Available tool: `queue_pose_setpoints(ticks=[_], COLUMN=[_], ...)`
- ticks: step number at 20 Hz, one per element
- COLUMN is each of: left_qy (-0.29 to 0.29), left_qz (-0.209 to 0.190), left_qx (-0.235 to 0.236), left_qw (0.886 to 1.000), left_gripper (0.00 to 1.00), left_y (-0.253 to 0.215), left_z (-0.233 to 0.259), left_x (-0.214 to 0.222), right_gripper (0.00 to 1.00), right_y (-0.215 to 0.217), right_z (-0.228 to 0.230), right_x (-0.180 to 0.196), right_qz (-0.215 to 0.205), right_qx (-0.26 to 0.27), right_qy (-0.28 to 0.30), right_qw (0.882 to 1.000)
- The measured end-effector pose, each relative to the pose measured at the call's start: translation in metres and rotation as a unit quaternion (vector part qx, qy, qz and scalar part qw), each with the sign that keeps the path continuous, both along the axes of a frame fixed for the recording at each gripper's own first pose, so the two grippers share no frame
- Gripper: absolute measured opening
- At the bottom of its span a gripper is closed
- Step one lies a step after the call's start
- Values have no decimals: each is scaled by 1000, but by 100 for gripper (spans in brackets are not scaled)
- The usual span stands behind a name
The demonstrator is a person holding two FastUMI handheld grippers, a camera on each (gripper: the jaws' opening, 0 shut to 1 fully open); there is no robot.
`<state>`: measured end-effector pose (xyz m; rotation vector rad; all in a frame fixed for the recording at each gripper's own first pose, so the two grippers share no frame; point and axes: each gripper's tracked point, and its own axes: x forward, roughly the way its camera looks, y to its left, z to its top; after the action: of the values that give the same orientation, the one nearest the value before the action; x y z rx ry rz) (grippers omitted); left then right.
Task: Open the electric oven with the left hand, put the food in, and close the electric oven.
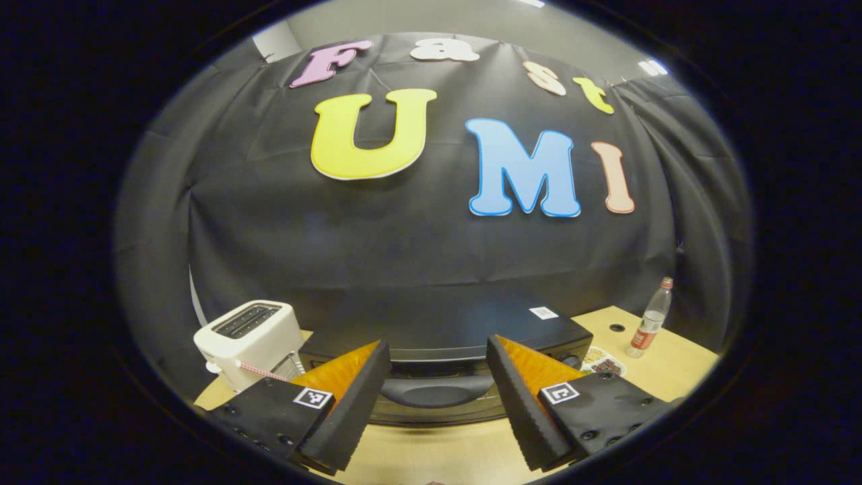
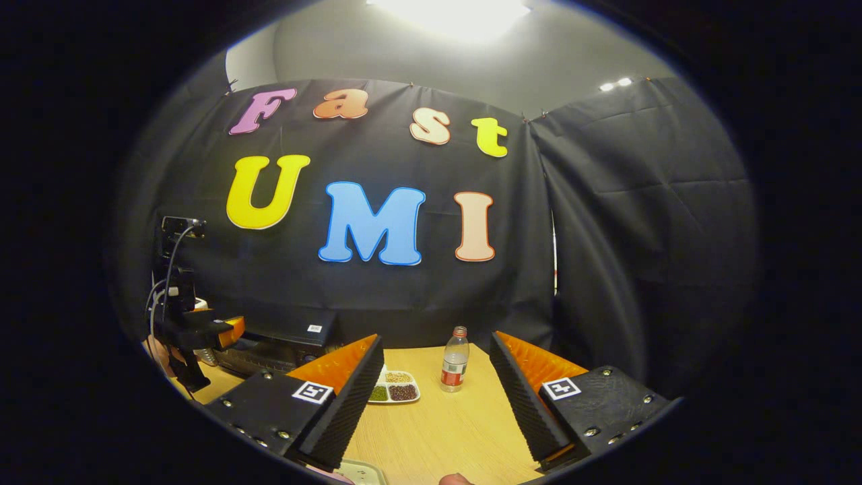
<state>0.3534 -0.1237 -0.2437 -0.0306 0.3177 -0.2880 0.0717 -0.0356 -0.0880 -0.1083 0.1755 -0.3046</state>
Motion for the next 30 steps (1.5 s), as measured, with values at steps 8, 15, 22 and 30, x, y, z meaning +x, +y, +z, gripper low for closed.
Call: queue_pose_setpoints(ticks=[8,15,22,30], left_qy=[8,5,14,49], left_qz=[9,18,28,32], left_qx=[24,27,29,47], left_qw=[1000,999,999,997], left_gripper=[92,97,97,99], left_y=[-2,1,9,14], left_z=[-34,-34,-44,-72], left_x=[9,-9,-51,-98], right_gripper=[97,98,97,98], right_y=[-9,-11,-19,-35], right_z=[3,10,10,14], right_x=[-13,-23,-37,-53], right_qz=[-19,-6,12,20], right_qx=[-10,-14,-14,-5], right_qy=[3,-1,7,4], right_qw=[1000,1000,1000,1000])
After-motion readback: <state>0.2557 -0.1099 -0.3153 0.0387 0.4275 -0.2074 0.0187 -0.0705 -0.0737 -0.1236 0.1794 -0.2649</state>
